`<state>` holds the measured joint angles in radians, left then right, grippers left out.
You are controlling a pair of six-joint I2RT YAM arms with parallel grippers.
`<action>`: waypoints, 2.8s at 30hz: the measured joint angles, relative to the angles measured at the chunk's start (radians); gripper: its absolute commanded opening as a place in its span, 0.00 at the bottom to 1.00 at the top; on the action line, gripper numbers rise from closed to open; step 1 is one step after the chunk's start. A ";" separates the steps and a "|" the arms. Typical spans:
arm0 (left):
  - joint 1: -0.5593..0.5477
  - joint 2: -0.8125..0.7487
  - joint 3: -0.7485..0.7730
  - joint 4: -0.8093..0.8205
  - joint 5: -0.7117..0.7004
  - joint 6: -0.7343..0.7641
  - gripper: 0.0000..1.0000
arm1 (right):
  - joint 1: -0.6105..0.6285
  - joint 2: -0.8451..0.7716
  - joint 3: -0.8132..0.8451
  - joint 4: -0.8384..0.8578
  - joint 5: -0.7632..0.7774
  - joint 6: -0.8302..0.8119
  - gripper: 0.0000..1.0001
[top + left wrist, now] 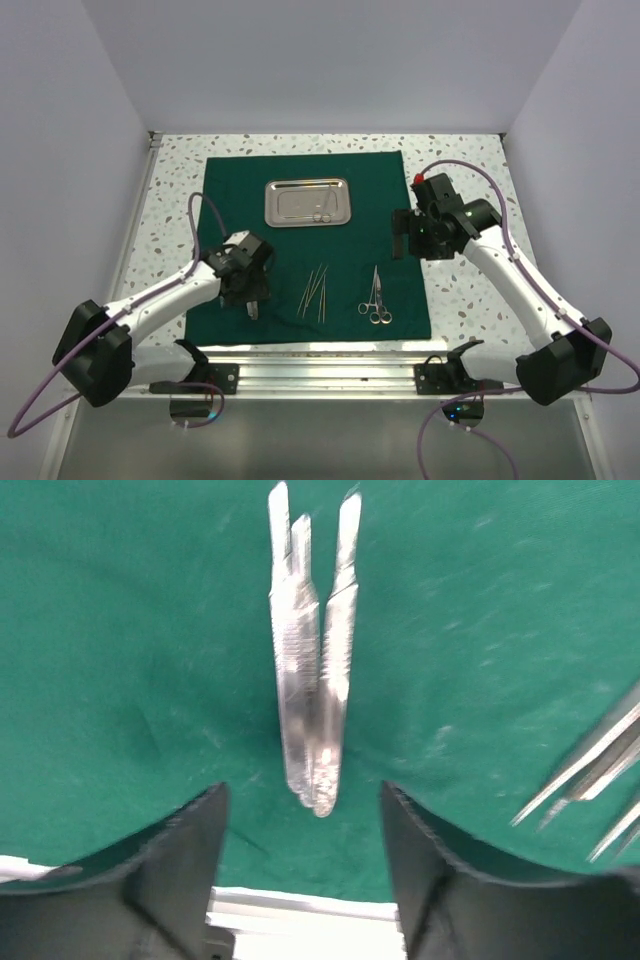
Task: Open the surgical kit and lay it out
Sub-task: Place the medical item in the surgical kit, then pick up the medical item from the container.
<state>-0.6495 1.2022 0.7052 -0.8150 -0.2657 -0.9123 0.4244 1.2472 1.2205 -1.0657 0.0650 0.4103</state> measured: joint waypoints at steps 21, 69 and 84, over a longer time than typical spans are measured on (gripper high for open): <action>0.161 0.849 1.040 0.046 -0.018 0.399 0.72 | 0.000 0.007 0.045 0.003 0.021 0.089 0.83; 0.392 0.757 0.703 0.181 0.218 0.489 0.56 | 0.170 1.269 1.093 0.083 0.038 0.220 0.36; 0.394 0.754 0.687 0.196 0.237 0.489 0.54 | 0.170 1.275 1.099 0.090 0.051 0.216 0.35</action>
<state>-0.2558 1.9564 1.3926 -0.6189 -0.0288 -0.4232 0.5945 2.5225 2.3199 -0.9752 0.1165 0.6262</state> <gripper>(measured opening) 0.543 0.362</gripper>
